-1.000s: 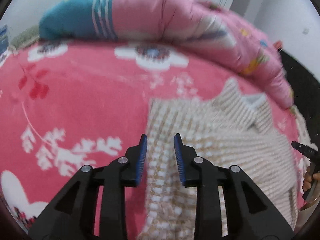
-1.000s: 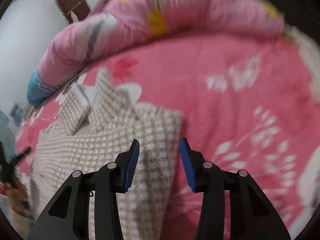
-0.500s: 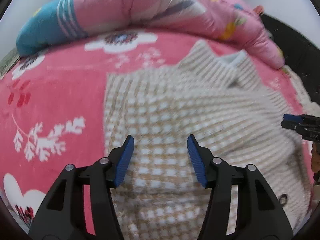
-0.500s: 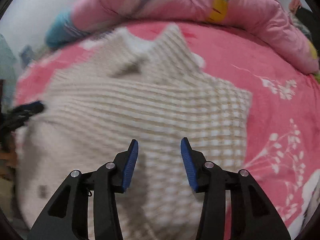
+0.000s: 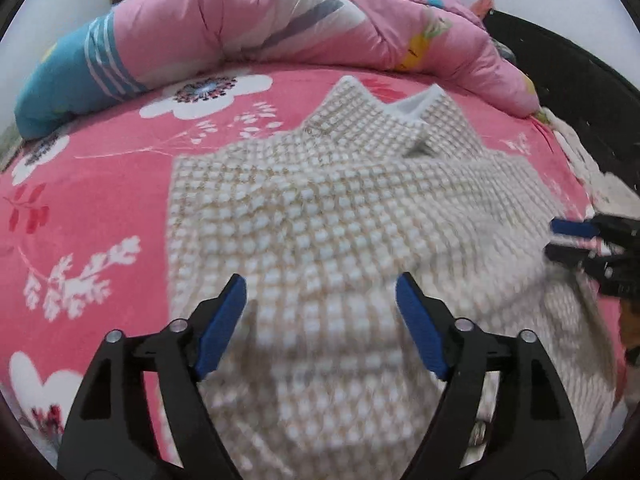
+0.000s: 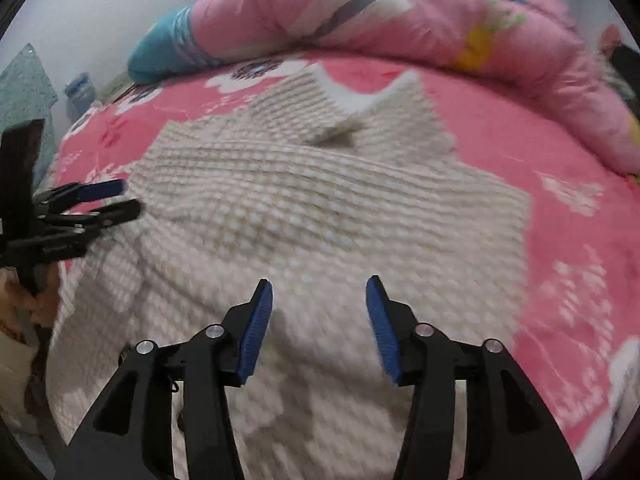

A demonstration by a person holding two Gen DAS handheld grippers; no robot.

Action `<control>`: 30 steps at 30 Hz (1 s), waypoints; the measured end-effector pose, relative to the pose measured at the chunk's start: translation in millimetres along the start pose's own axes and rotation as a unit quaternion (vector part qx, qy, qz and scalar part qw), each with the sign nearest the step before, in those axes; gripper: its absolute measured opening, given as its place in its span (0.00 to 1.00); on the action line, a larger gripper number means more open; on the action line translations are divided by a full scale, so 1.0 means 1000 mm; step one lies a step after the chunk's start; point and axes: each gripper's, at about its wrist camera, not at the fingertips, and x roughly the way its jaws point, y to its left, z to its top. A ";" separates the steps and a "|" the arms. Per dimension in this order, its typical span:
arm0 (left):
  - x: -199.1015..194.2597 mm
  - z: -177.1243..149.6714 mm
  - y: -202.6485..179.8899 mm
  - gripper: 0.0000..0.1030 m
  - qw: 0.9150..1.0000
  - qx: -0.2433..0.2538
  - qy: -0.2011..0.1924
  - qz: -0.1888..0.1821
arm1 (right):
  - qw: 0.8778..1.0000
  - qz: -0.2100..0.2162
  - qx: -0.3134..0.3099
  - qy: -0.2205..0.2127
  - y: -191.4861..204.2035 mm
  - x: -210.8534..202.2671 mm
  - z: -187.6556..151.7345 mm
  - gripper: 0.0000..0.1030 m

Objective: Fold large clothes
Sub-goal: 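Grasp the coat side with the left tool and fold it inward, then release, then grasp the coat hem with the left tool and lift it off the bed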

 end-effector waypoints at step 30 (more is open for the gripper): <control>-0.185 -0.226 0.013 0.82 0.995 -0.090 -0.025 0.046 | 0.999 -0.024 0.038 0.021 0.044 -0.052 -0.174 0.94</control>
